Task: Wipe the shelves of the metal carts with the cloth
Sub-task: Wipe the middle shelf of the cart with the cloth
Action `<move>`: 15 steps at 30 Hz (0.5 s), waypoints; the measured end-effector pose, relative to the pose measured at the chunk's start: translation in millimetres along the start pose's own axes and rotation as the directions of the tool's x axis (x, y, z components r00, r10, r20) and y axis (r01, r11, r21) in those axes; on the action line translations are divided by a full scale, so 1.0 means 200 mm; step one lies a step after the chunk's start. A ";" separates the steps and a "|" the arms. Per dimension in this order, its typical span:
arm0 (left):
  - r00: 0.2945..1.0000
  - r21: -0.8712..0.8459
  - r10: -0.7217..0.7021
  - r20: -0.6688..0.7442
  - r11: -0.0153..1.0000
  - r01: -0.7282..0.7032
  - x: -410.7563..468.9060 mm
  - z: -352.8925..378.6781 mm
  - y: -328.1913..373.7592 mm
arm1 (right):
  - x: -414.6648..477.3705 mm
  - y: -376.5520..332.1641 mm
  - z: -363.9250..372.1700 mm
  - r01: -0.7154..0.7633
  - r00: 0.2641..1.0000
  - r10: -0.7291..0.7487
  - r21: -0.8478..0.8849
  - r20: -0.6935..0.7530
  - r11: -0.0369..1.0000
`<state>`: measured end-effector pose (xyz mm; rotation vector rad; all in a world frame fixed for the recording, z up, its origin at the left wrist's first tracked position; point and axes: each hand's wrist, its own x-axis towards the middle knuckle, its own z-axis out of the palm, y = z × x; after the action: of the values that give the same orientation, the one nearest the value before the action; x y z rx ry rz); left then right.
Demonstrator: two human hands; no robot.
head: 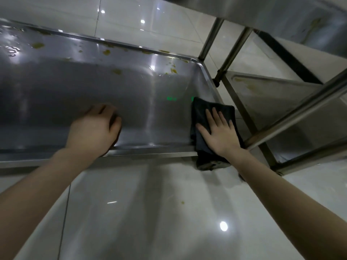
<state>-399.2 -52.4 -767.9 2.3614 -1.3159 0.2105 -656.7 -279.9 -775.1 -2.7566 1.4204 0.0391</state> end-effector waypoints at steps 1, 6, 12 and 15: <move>1.000 0.002 -0.014 0.004 1.000 0.014 -0.01 -0.01 0.00 | -0.11 0.02 0.00 0.066 0.998 -0.066 -0.004 -0.018 0.998; 0.995 -0.084 0.040 0.091 0.996 -0.033 -0.03 -0.08 -0.05 | -0.22 0.02 -0.04 0.079 0.997 -0.079 0.051 -0.004 0.996; 0.986 -0.040 0.102 0.133 0.994 -0.098 -0.13 -0.25 -0.38 | 0.15 -0.70 -0.02 0.036 0.994 -0.042 0.068 0.099 0.997; 0.988 -0.009 0.024 0.150 1.000 -0.023 -0.14 -0.25 -0.45 | 0.17 -1.25 0.03 0.274 0.953 -0.286 0.117 0.100 0.954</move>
<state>-335.7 32.7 -757.6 2.3970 -1.4106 0.0347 -433.6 -163.0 -776.8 -2.7899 0.9647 0.1121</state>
